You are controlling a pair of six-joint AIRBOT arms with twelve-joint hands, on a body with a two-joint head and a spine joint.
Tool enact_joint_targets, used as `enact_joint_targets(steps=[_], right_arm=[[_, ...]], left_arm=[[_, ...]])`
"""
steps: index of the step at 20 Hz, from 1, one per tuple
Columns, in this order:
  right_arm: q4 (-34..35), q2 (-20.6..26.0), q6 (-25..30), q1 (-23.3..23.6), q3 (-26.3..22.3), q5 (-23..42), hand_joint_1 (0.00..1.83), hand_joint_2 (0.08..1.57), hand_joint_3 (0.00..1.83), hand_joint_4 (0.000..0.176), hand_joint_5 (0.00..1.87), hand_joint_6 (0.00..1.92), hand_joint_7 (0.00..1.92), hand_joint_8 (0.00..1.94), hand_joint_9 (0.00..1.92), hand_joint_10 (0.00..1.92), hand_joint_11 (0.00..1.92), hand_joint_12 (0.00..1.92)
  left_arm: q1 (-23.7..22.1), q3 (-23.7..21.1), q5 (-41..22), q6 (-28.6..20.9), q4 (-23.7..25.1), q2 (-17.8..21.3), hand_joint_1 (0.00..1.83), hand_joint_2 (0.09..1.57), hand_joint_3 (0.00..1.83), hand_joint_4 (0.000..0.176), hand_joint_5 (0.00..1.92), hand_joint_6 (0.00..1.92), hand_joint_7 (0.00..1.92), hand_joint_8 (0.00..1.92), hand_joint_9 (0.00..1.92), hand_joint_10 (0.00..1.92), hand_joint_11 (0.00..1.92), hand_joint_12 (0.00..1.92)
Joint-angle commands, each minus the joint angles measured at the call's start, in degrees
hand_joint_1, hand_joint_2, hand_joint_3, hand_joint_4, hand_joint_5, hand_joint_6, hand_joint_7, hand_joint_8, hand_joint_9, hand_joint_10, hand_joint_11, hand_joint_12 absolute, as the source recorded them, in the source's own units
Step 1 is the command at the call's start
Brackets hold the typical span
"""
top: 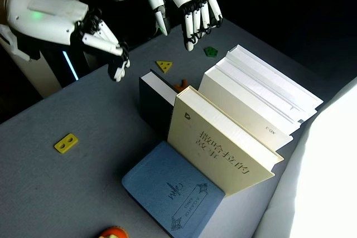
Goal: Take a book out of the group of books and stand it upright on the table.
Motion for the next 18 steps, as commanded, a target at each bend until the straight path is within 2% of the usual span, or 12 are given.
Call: enact_joint_targets(steps=[1,2,3,4,5,6,9,11,13,16,18], right_arm=[[-3.90,0.26,2.66,1.03,0.36,3.88,0.02,1.28,0.00,0.000,0.82,1.31,0.96,1.30,0.79,1.75,0.49,1.92],[-5.82,0.29,5.34,1.28,1.30,3.88,0.00,1.29,0.00,0.000,0.87,1.39,1.01,1.40,0.85,1.82,0.58,1.92],[-8.26,0.28,8.18,1.49,2.25,3.87,0.00,1.29,0.00,0.000,0.90,1.42,1.04,1.43,0.91,1.84,0.66,1.92],[-11.77,0.27,12.05,1.70,3.37,4.05,0.01,1.29,0.00,0.000,0.93,1.59,1.09,1.51,1.01,1.89,0.84,1.92],[-14.41,0.28,14.53,1.90,4.19,4.49,0.01,1.29,0.00,0.000,0.92,1.65,1.09,1.58,1.04,1.91,0.93,1.92],[-17.47,0.29,17.83,1.98,4.93,5.23,0.01,1.30,0.00,0.000,0.94,1.73,1.09,1.66,1.07,1.92,0.96,1.92],[-35.42,0.54,37.08,0.73,8.41,10.77,0.00,1.30,0.00,0.000,0.96,1.78,1.09,1.68,1.06,1.92,0.97,1.92],[-42.13,0.93,43.87,-0.54,9.80,15.31,0.00,1.30,0.00,0.000,0.95,1.82,1.09,1.71,1.07,1.92,0.97,1.92],[-44.63,0.98,46.61,-1.47,10.45,17.12,0.00,1.30,0.00,0.000,0.92,1.82,1.06,1.73,1.06,1.92,0.96,1.92],[-44.87,0.96,46.66,-1.61,10.60,16.86,0.00,1.30,0.00,0.000,0.92,1.82,1.06,1.74,1.06,1.92,0.96,1.92],[-45.14,0.92,46.66,-1.64,10.59,16.47,0.00,1.30,0.00,0.000,0.88,1.74,1.02,1.75,1.00,1.92,0.89,1.92]], left_arm=[[-0.73,-0.17,0.36,-0.07,4.99,-0.12,0.26,1.47,0.00,0.000,0.79,0.84,0.80,1.29,0.73,1.57,0.46,1.91],[-0.73,-0.17,0.36,-0.08,4.99,-0.12,0.22,1.48,0.00,0.000,0.74,1.13,0.83,1.44,0.76,1.69,0.51,1.92],[-0.73,-0.14,0.36,-0.08,4.99,-0.12,0.20,1.49,0.00,0.000,0.72,1.33,0.84,1.57,0.78,1.79,0.56,1.92],[-0.71,-0.05,0.36,-0.08,4.99,-0.12,0.15,1.50,0.00,0.000,0.75,1.61,0.89,1.76,0.87,1.90,0.70,1.92],[-0.69,0.03,0.36,-0.07,4.99,-0.12,0.11,1.50,0.00,0.000,0.76,1.77,0.89,1.85,0.89,1.92,0.76,1.92],[-0.69,0.07,0.36,-0.07,4.99,-0.12,0.14,1.50,0.00,0.000,0.75,1.84,0.88,1.88,0.90,1.92,0.74,1.92],[-0.69,0.01,0.36,-0.07,4.99,-0.12,0.14,1.49,0.00,0.000,0.73,1.84,0.88,1.90,0.91,1.92,0.74,1.92],[-0.69,0.00,0.36,-0.07,4.99,-0.12,0.16,1.49,0.00,0.000,0.73,1.79,0.88,1.89,0.92,1.92,0.76,1.92],[-0.68,-0.08,0.36,-0.07,4.99,-0.14,0.21,1.47,0.00,0.000,0.76,1.83,0.91,1.87,0.91,1.92,0.78,1.92],[-0.63,-0.09,0.36,-0.07,4.98,-0.14,0.16,1.48,0.00,0.000,0.73,1.88,0.90,1.90,0.91,1.92,0.80,1.92],[-0.60,-0.10,0.36,-0.07,4.97,-0.14,0.10,1.50,0.01,0.000,0.72,1.85,0.91,1.89,0.90,1.92,0.79,1.92]])
